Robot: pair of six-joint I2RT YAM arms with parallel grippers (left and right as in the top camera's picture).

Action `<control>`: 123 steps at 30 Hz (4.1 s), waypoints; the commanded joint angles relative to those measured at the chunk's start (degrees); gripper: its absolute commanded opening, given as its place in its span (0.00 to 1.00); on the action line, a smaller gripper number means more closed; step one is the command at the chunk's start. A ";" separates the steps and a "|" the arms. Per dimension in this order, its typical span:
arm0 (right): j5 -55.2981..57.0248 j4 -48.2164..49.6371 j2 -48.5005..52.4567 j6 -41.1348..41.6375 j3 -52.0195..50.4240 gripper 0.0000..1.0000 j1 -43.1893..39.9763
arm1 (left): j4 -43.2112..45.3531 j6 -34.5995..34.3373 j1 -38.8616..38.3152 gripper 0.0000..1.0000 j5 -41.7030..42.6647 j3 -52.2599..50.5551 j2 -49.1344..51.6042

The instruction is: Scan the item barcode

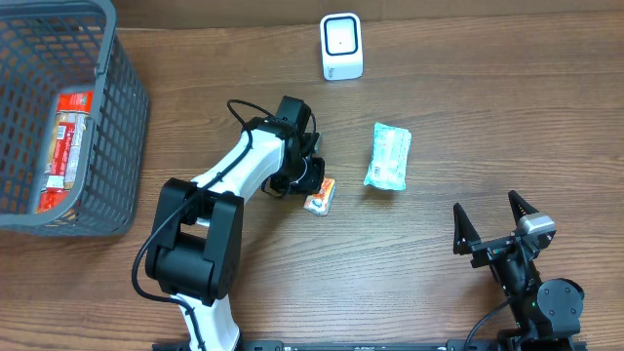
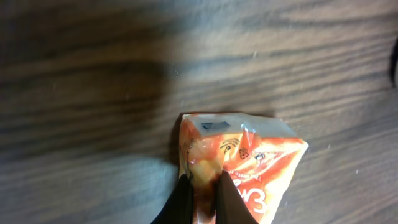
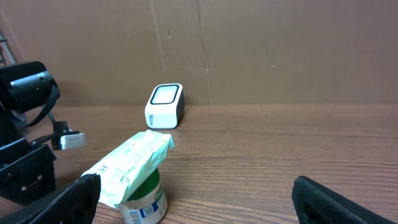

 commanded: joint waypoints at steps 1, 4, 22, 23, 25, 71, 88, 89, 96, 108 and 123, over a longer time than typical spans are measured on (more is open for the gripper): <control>-0.31 0.24 -0.39 0.15 -0.61 1.00 -0.15 | -1.73 -0.85 0.92 0.04 -2.95 2.10 -4.33; -0.31 0.24 -0.39 0.15 -0.61 1.00 -0.15 | -2.10 -1.95 0.74 0.04 -5.66 2.51 -8.68; -0.31 0.24 -0.39 0.15 -0.61 1.00 -0.15 | -12.02 -16.63 -11.17 0.04 -38.93 2.40 -17.05; -0.31 0.24 -0.39 0.15 -0.61 1.00 -0.15 | -12.15 -17.84 -12.35 0.04 -40.68 2.40 -17.03; -0.31 0.24 -0.39 0.15 -0.61 1.00 -0.15 | -12.15 -19.71 -14.53 0.04 -43.74 2.40 -17.00; -0.31 0.24 -0.39 0.13 -0.61 1.00 -0.15 | 14.73 4.52 6.47 0.46 4.22 -14.71 -7.45; -0.31 0.24 -0.39 0.13 -0.61 1.00 -0.15 | 11.32 0.61 6.19 0.04 3.04 -11.58 -13.42; -0.31 0.24 -0.39 0.13 -0.61 1.00 -0.15 | 11.19 -0.68 5.84 0.04 1.38 -11.54 -15.23; -0.31 0.24 -0.39 0.15 -0.61 1.00 -0.15 | 6.34 -7.34 -1.64 0.04 -19.19 -11.52 -23.61; -0.31 0.24 -0.39 0.15 -0.61 1.00 -0.15 | -1.11 -19.17 -18.01 0.04 -52.30 -11.23 -19.87; -0.31 0.24 -0.39 0.13 -0.61 1.00 -0.15 | 3.28 -19.93 -23.87 0.04 -62.55 -11.23 -7.80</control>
